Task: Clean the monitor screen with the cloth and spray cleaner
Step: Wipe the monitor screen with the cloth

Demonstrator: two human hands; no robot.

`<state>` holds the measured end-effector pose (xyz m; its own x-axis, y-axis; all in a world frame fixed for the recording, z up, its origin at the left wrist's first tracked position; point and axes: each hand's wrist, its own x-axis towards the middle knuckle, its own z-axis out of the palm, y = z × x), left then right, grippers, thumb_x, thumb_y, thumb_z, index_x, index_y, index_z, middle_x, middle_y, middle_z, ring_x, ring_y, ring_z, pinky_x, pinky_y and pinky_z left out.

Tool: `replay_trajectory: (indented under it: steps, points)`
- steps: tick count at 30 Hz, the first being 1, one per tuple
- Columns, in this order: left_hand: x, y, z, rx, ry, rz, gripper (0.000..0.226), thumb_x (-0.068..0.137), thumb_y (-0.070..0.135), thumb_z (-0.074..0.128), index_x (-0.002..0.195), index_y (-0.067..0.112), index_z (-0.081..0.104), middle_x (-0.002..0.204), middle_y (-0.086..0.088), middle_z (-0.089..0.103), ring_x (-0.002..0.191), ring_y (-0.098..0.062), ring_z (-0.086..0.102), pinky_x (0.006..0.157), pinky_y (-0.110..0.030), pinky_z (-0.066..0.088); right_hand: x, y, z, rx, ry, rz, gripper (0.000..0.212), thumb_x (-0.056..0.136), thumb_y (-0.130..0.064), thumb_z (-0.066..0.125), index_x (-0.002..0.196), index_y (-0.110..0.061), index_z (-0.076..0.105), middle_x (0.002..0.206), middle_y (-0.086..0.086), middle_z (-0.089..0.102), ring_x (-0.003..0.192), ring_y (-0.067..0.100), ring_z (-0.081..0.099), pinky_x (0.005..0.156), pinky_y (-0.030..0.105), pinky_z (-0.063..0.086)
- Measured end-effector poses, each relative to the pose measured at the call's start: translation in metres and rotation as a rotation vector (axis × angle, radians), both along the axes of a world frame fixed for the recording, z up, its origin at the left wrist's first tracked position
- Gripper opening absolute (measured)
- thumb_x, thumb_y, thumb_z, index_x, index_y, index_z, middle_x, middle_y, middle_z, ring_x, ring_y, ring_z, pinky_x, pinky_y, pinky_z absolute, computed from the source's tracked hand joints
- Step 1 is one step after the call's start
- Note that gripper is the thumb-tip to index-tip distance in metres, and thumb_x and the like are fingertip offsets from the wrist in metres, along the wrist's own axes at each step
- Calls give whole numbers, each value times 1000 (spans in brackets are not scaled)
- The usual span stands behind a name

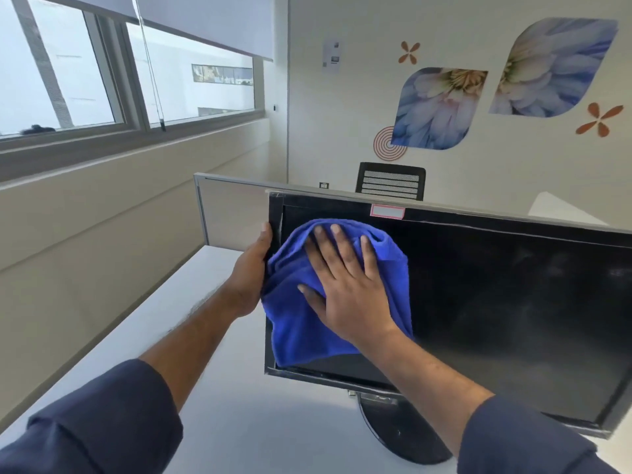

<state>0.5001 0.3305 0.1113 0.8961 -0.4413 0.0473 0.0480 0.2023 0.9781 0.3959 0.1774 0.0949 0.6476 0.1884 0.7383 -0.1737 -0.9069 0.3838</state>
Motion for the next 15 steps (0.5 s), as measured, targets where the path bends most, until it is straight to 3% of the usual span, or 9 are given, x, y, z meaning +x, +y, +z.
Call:
replay_trajectory:
  steps: [2,5,9,11,13,15]
  points:
    - [3,4,-1,-14,9,-48,47,102,49,39,91,31,81,92,5,79,86,-7,75,63,-17,57,9,11,12,55,-35,-18,67,101,-52,30,157,-17,23,164,2,23,152,24,12,122,49,-2]
    - [10,12,-7,71,-51,-31,33,105,24,43,93,11,71,71,10,76,70,-3,72,56,-14,53,14,27,-1,25,10,30,64,100,-46,37,156,-16,24,163,3,24,152,25,12,123,50,-1]
    - [9,15,-1,61,50,-113,60,98,59,39,82,20,82,89,-4,79,83,-13,76,61,-19,57,9,35,-41,1,108,35,63,102,-41,34,157,-13,18,164,2,21,153,25,9,123,48,-5]
    - [10,15,3,25,80,-155,63,96,62,39,106,11,76,107,-11,76,100,-22,73,78,-27,58,6,36,-63,-11,165,13,63,103,-40,31,157,-11,16,165,3,19,153,25,7,122,49,-5]
    - [12,14,2,27,61,-186,65,96,62,36,126,12,64,123,-9,70,115,-24,66,99,-37,50,0,36,-87,-45,231,-10,64,100,-34,33,157,-10,15,164,3,18,152,27,4,122,50,-6]
    - [15,14,1,25,-5,-215,60,95,62,34,130,22,61,130,-2,67,122,-19,62,107,-40,44,-6,35,-106,-83,282,-27,66,93,-26,33,156,-10,16,163,2,21,152,28,5,122,50,-9]
